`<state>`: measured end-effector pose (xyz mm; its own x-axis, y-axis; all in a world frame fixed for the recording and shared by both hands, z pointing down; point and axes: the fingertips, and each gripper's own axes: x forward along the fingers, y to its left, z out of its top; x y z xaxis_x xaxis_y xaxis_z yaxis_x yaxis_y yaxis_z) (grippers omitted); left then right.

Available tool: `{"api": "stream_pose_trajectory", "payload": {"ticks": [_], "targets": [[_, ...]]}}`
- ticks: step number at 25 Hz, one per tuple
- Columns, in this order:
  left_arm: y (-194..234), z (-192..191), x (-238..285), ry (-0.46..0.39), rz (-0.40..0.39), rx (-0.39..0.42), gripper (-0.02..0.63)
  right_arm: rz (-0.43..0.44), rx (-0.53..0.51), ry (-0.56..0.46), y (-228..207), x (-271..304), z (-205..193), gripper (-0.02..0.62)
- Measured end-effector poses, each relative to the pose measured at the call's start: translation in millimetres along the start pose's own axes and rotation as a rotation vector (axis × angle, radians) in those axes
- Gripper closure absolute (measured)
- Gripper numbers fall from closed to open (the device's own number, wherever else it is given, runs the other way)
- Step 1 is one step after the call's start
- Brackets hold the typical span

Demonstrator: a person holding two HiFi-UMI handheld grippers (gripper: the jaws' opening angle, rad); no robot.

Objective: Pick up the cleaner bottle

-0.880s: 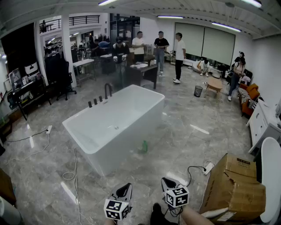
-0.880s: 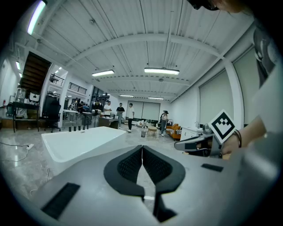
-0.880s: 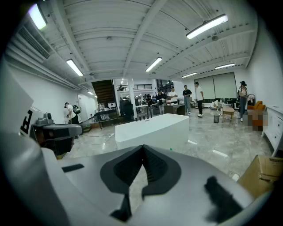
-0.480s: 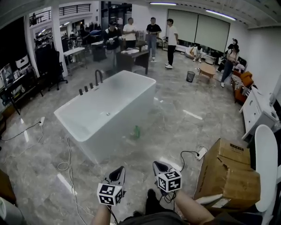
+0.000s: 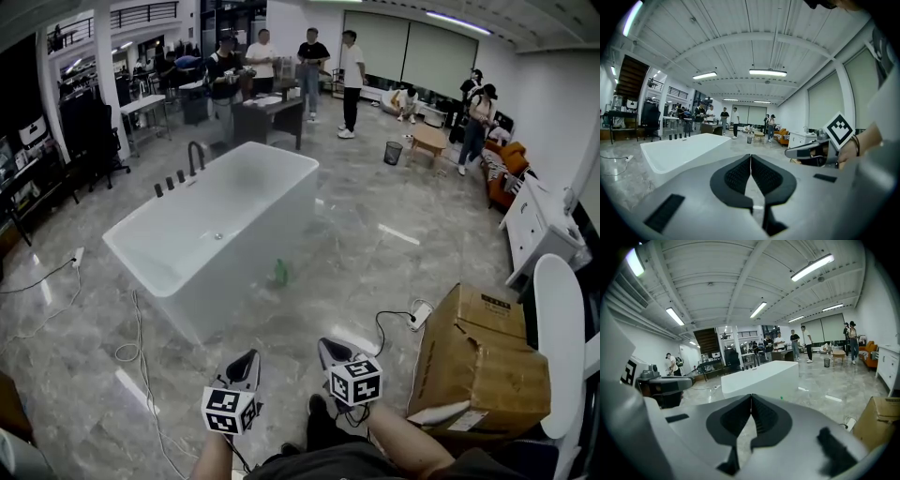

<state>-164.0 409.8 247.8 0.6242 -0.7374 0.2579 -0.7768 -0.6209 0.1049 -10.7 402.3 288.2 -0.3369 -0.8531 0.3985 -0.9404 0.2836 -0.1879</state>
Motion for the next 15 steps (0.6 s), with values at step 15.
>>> {"api": "stream_pose_trajectory", "payload": {"ticks": [15], "targets": [[31.6, -19.2, 23.3, 0.033, 0.039, -0.049, 0.589, -0.054, 0.049, 0.042, -49.2, 26.8, -17.3, 0.568]]}}
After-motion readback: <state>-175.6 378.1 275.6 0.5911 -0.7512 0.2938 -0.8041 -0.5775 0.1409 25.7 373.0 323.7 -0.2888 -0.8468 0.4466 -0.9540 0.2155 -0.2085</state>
